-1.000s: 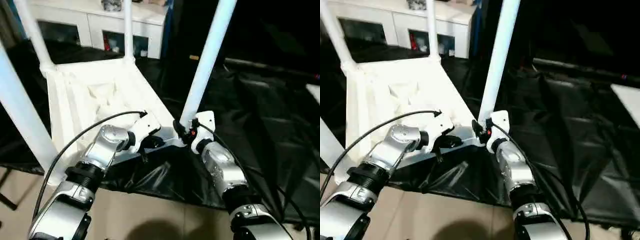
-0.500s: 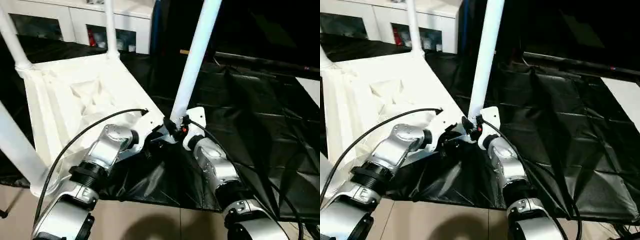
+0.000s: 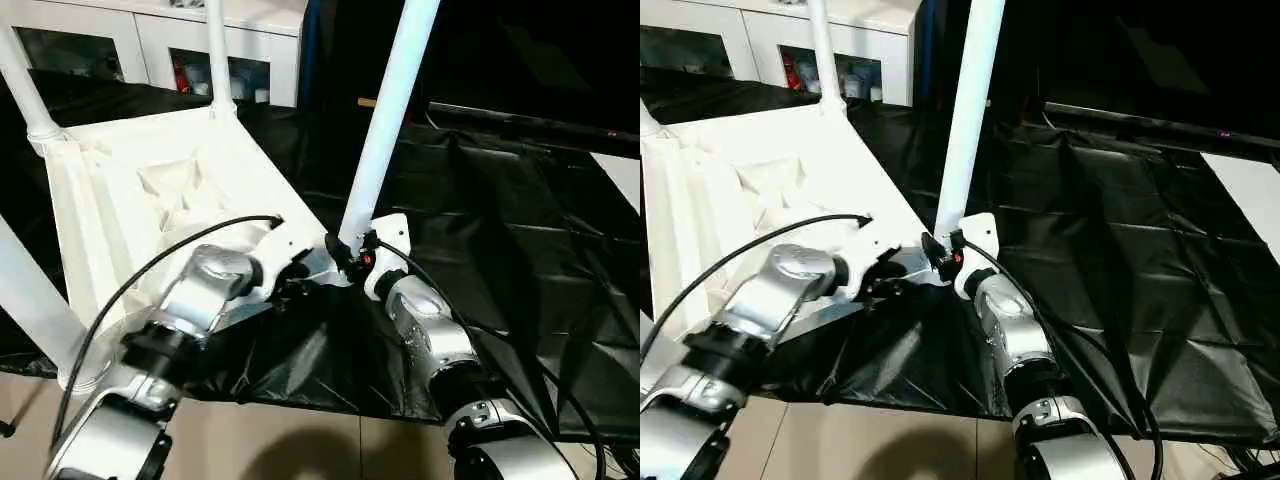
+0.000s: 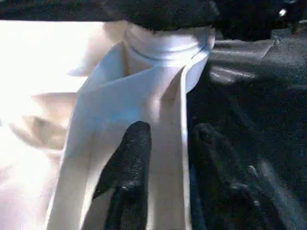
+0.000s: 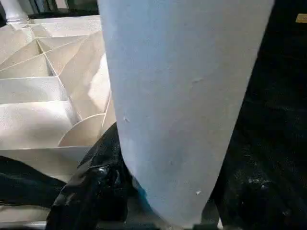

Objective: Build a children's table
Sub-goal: Rotate leg to tighten

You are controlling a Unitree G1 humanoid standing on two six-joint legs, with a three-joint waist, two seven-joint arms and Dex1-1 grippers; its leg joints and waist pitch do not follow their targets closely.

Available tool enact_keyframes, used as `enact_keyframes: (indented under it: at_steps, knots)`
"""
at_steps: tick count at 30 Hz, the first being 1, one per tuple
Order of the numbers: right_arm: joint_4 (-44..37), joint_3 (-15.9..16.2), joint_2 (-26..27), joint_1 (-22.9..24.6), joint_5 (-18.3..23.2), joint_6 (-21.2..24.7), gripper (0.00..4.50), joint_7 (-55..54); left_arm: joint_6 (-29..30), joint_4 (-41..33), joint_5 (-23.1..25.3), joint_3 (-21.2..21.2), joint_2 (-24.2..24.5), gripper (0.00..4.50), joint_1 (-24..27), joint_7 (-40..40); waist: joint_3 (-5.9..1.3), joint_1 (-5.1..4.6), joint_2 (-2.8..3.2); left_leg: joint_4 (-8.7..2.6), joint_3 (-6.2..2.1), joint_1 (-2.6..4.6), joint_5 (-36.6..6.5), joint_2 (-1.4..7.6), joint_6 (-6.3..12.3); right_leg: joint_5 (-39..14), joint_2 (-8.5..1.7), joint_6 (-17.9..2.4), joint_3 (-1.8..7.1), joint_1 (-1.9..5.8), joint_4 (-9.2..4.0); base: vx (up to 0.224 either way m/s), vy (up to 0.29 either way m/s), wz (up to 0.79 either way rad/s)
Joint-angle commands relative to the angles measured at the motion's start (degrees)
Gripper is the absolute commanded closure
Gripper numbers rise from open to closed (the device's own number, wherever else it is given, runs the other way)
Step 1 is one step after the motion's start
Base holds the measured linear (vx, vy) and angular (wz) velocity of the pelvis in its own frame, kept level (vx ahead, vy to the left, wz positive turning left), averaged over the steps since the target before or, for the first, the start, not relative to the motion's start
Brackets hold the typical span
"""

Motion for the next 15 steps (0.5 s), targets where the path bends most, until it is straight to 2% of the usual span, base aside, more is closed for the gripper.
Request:
enact_keyframes:
  at_steps: [1,4,5,6,7,9,14,15]
  knots:
    - [4.5,0.8,0.7,1.7,0.4,2.9,2.55,1.1,1.1,-1.5,-0.6,-0.1,0.1,3.41,0.7,-0.7,-2.26,0.37,1.73,-4.32,0.98,-0.75,-11.4,0.33,0.33,-9.7,-3.17,-11.6,3.23,2.95,-4.1,0.0,0.0,0.0]
    - [4.5,0.8,0.8,1.7,0.4,2.8,2.55,1.2,1.3,-1.6,-0.9,0.1,0.1,3.49,1.0,-0.4,-2.23,0.39,1.95,-4.34,0.97,-0.73,-11.5,0.33,0.12,-9.4,-3.13,-11.7,3.25,2.93,-4.07,0.0,0.0,0.0]
    - [4.5,0.8,0.9,1.8,0.4,2.8,2.55,1.2,1.2,-1.5,-0.9,-0.1,0.2,3.61,1.0,-0.7,-2.27,0.35,1.84,-4.32,0.97,-0.75,-11.4,0.32,0.12,-9.1,-3.11,-11.7,3.24,2.97,-4.06,0.0,0.0,0.0]
    - [4.5,0.8,0.9,1.8,0.4,2.8,2.55,1.2,1.2,-1.5,-0.9,-0.1,0.2,3.76,1.1,-0.7,-2.24,0.41,2.12,-4.34,0.94,-0.71,-11.5,0.29,0.05,-9.2,-3.11,-11.8,3.25,2.95,-4.06,0.0,0.0,0.0]
    - [4.4,0.9,0.9,1.8,0.4,2.8,2.55,1.3,1.4,-1.6,-1.0,-0.5,0.4,3.87,1.2,-1.3,-2.26,0.34,1.97,-4.33,0.95,-0.75,-11.5,0.29,0.06,-9.0,-3.1,-11.7,3.25,2.99,-4.07,0.0,0.0,0.0]
    - [4.4,0.9,1.0,1.9,0.4,2.8,2.55,1.3,1.3,-1.5,-1.0,-0.9,0.5,3.9,1.3,-1.7,-2.28,0.38,2.16,-4.32,0.94,-0.7,-11.5,0.29,-0.01,-8.9,-3.11,-11.8,3.26,3.0,-4.04,0.0,0.0,0.0]
    - [4.2,0.7,0.7,2.0,0.5,2.8,2.55,1.4,0.5,-0.7,-1.5,-1.0,0.5,4.29,1.3,-1.7,-2.29,0.35,2.08,-4.28,0.96,-0.7,-11.2,0.27,0.06,-8.2,-3.05,-12.1,3.31,3.05,-3.98,0.0,0.0,0.0]
    - [4.3,0.7,0.7,2.0,0.5,2.7,2.55,1.4,-0.1,-0.4,-1.6,-1.1,0.7,4.34,1.2,-1.8,-2.28,0.37,2.29,-4.29,0.98,-0.6,-11.5,0.25,0.0,-8.3,-3.02,-12.2,3.32,2.98,-3.98,0.0,0.0,0.0]
